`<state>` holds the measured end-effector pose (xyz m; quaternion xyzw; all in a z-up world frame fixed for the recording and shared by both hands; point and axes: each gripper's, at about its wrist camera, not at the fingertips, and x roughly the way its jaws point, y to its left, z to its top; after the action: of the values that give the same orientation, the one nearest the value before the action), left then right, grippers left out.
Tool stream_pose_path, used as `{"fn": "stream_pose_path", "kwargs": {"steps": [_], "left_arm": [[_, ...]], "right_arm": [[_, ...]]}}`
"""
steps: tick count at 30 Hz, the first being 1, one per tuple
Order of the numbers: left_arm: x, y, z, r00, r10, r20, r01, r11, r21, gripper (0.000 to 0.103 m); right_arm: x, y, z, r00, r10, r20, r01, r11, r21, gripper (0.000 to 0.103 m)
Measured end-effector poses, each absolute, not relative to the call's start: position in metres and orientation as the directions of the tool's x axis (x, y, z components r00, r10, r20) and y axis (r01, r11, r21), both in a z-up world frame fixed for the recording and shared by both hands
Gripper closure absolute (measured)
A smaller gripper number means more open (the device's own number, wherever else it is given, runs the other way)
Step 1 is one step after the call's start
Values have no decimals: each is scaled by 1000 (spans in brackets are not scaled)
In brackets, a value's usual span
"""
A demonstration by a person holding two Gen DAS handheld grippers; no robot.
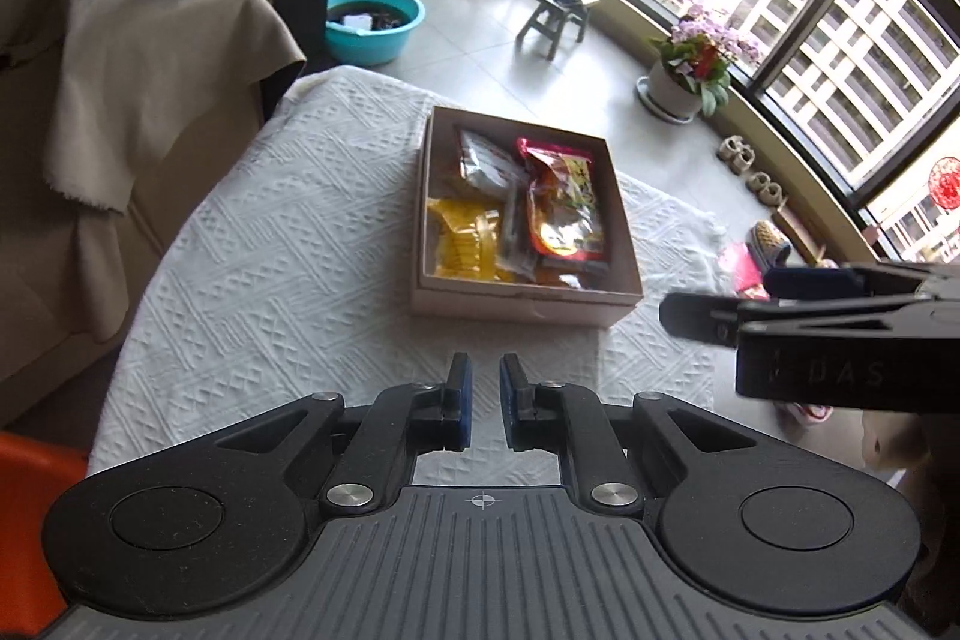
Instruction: Organize snacks
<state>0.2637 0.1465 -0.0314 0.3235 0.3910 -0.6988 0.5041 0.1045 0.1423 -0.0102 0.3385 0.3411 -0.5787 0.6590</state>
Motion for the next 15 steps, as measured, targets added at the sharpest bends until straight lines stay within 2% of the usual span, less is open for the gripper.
{"fn": "stream_pose_path", "kwargs": {"steps": [4,6,10,13,15], "left_arm": [[230,153,-14,-151,-476,-867,988,-93,-121,89],[210,155,-10,-123,-464,-877,992,-52,-112,89],[169,164,-2,-124,-428,-895,987,43,-157,89],[137,169,4,-59,-446,-893,993,63,-97,92],[125,171,6,-52,-447,-893,992,83,-100,91]], "right_arm": [[76,135,-16,120,-423,-898,993,50,109,24],[59,131,-17,126,-395,-910,992,60,111,24],[34,128,-9,162,-372,-914,979,174,102,24],[18,127,0,207,-369,-906,956,271,109,24],[8,124,1,198,-369,-908,949,304,83,24]]}}
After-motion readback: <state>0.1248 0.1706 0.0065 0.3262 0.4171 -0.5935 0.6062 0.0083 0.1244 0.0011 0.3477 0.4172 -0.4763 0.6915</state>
